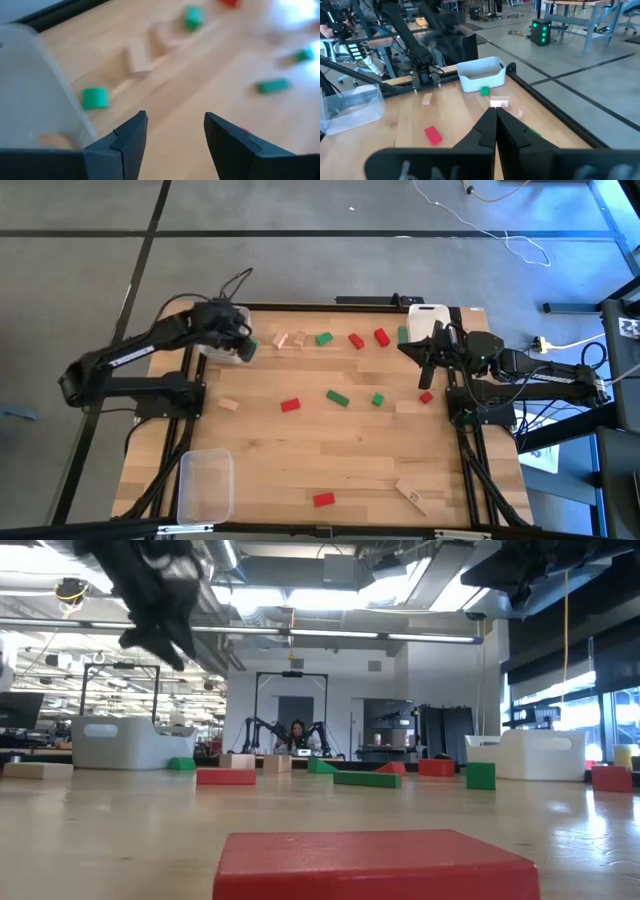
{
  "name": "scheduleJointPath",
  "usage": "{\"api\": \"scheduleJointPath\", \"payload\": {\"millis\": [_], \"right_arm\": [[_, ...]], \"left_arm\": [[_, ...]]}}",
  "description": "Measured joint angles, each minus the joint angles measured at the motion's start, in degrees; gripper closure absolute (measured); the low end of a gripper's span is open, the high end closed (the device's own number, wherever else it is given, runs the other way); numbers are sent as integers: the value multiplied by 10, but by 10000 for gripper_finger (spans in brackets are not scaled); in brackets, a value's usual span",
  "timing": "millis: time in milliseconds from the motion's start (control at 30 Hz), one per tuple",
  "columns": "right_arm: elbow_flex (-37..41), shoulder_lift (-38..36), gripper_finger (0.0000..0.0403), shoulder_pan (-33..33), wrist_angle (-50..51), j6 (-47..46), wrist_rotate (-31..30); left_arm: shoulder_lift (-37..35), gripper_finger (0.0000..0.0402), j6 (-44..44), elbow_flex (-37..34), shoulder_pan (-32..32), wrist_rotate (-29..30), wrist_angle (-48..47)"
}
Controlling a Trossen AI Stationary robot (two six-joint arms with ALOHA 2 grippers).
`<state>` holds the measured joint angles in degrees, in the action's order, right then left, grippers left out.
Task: Sort & place blocks by color
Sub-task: Put the green block into the white bin
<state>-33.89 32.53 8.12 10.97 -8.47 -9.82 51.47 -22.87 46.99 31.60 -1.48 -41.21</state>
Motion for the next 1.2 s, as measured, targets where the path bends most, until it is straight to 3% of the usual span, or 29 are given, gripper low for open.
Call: {"api": "scheduleJointPath", "payload": {"millis": [200,467,633,1200], "right_arm": [[0,0,397,0,4,-8,6],[0,0,397,0,13,-91,22],[0,0,397,0,-4,-108,68],[0,3,396,0,16,-153,69]], "left_arm": [[-46,213,-18,0,-95,12,12],[-50,213,-40,0,-167,55,16],[-50,213,-16,0,-184,71,16],[-50,213,31,0,-186,68,16]]}}
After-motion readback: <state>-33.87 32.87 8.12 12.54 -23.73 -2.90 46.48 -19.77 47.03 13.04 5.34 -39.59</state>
